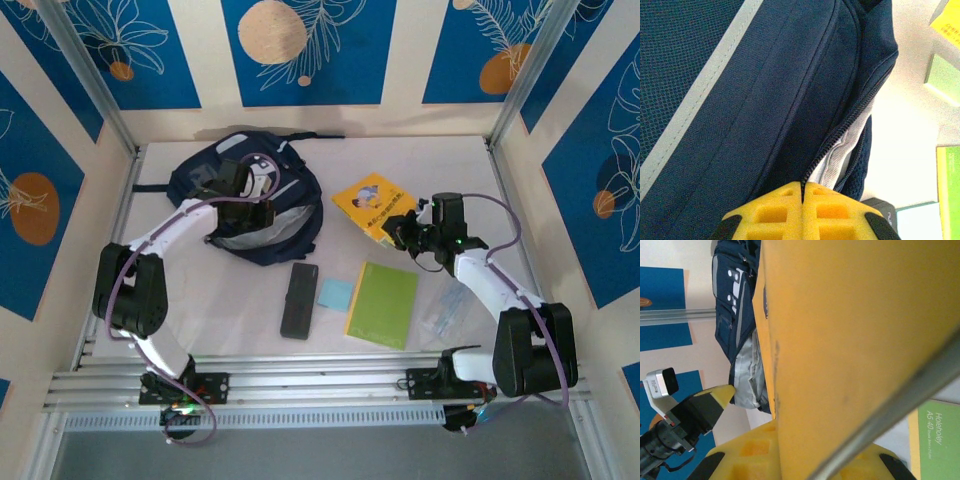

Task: Pack the student bag
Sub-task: Place the book in the student bag.

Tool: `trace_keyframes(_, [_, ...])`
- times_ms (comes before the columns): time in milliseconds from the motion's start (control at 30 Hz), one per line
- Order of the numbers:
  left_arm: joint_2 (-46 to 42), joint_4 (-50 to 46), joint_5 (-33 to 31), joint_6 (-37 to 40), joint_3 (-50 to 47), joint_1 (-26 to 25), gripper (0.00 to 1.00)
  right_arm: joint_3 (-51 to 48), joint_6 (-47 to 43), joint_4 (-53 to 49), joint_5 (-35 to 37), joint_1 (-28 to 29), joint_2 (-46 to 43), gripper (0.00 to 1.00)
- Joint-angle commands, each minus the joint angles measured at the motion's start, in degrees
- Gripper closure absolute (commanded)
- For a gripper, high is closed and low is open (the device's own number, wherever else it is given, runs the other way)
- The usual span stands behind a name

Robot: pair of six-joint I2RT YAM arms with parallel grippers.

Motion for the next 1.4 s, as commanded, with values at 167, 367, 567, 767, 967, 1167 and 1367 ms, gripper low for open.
trace_keyframes(167, [-1.6,3.8,2.5,-4.5,7.0,1.0,1.00,-0.6,-1.5,0.8,-0.9,0.4,-5.1,1.00])
trace_keyframes(367, [-2.1,4.6,2.4,-6.6,12.8,3.5,1.00,-1.0,-1.2,0.5,-1.1,2.5,-6.1,1.00])
trace_keyframes(567, [-3.2,8.2,3.8,-10.2,14.1,4.2,1.00,0.3,2.6,8.4,-1.7,8.7,-0.9,1.00])
trace_keyframes(767, [-4.5,10.8,4.7,-12.0,11.8,4.2,1.00,9.2,6.5,20.2,-3.1,16.7,14.1,1.00])
trace_keyframes(967, [-5.8,13.6,5.5,-13.8,8.2,4.2,1.00,20.9,12.4,33.6,-6.4,21.6,30.8,1.00])
trace_keyframes(1167, [-6.7,15.9,6.4,-15.5,5.8,4.2,1.00,34.5,16.7,35.6,-6.6,24.4,45.1,1.00])
trace_keyframes(1367, [-7.4,17.1,7.2,-16.6,4.8,4.1,1.00,48.7,19.0,31.3,-4.4,27.3,56.0,1.00])
